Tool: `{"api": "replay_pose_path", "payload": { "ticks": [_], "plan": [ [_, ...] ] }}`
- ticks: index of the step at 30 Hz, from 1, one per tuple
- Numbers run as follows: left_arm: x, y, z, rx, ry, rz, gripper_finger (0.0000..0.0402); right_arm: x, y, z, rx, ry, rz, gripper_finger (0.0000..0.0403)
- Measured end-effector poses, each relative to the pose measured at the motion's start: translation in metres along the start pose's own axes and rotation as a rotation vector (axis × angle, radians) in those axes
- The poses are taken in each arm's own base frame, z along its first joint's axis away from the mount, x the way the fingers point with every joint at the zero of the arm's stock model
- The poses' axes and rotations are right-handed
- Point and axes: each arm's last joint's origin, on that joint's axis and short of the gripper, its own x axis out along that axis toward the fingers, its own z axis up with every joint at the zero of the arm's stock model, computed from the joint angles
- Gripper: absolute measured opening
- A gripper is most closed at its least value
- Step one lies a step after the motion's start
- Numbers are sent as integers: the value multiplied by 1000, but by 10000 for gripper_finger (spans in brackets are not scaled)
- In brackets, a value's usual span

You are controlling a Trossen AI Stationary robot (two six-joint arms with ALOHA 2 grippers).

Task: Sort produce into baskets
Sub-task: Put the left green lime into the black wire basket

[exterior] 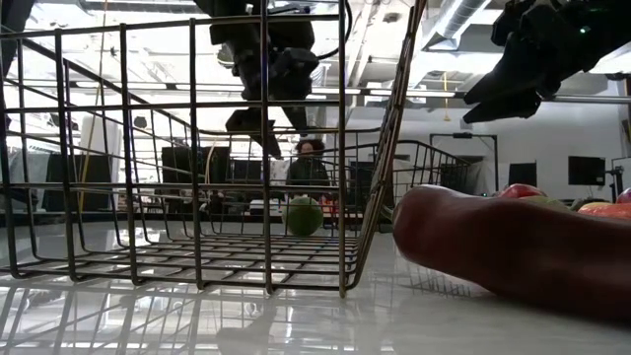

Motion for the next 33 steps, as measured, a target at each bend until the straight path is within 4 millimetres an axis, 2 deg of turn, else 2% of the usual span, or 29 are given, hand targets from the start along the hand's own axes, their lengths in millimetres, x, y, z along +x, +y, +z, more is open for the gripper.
{"api": "replay_pose_path", "payload": {
  "ticks": [6, 11, 20, 26, 33],
  "plan": [
    [5, 4, -1, -178, 30, 20, 304, 3, 1, -1, -33, 12, -4, 327],
    [28, 5, -2, -262, 107, 30, 304, 10, 6, -3, -75, 21, 2, 327],
    [56, 10, 0, -278, 158, 42, 304, 8, 9, -3, -93, 17, 26, 327],
    [72, 5, 1, -246, 167, 70, 304, 5, 7, 1, -134, -21, 28, 327],
    [80, -6, -3, -220, 175, 31, 304, 7, 1, 5, -154, -40, -1, 327]
  ]
}}
